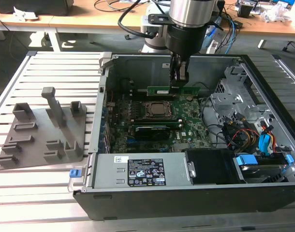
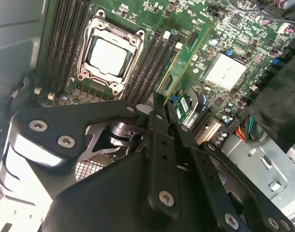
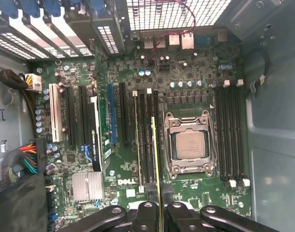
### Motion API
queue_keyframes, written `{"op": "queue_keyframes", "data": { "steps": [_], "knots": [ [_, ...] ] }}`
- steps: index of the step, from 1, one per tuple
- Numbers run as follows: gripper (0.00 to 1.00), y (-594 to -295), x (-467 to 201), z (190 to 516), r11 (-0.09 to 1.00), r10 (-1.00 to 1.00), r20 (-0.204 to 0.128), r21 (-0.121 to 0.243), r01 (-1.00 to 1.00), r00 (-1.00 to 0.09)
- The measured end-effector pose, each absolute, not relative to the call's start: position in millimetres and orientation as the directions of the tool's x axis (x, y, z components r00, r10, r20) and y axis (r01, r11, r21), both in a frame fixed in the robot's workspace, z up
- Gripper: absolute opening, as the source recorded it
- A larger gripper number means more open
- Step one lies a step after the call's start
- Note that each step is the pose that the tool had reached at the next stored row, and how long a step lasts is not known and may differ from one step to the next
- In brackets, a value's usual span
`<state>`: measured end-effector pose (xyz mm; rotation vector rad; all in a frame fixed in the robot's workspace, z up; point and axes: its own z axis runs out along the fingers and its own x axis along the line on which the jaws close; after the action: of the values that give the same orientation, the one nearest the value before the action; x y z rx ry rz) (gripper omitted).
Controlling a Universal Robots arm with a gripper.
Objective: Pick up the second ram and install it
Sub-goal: 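Insert the second ram into the second slot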
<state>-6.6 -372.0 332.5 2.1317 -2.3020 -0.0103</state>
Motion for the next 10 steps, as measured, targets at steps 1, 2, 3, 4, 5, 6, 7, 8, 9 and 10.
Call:
{"op": "queue_keyframes", "data": {
  "steps": [1, 2, 3, 4, 5, 6, 7, 8, 9, 10],
  "knots": [
    [0.14, -372.0, -6.6, 331.8, 0.077, -0.997, -0.001, 0.008, -0.997, -0.077],
    [0.14, -372.0, -6.6, 331.4, 0.077, -0.997, -0.001, 0.008, -0.997, -0.077],
    [0.14, -372.0, -6.6, 330.7, 0.077, -0.997, -0.002, 0.008, -0.997, -0.077],
    [0.14, -372.0, -6.6, 329.5, 0.077, -0.997, -0.001, 0.008, -0.997, -0.077],
    [0.14, -372.0, -6.6, 328.4, 0.077, -0.997, -0.001, 0.008, -0.997, -0.077],
    [0.14, -372.0, -6.6, 327.7, 0.077, -0.997, -0.001, 0.008, -0.997, -0.077],
    [0.14, -372.0, -6.5, 327.0, 0.077, -0.997, -0.001, 0.008, -0.997, -0.077],
    [0.14, -372.0, -6.6, 325.9, 0.077, -0.997, -0.002, 0.008, -0.997, -0.077],
    [0.14, -372.0, -6.6, 325.1, 0.077, -0.997, -0.001, 0.008, -0.997, -0.077],
    [0.14, -372.0, -6.6, 323.9, 0.077, -0.997, -0.001, 0.008, -0.997, -0.077]
  ]
}}
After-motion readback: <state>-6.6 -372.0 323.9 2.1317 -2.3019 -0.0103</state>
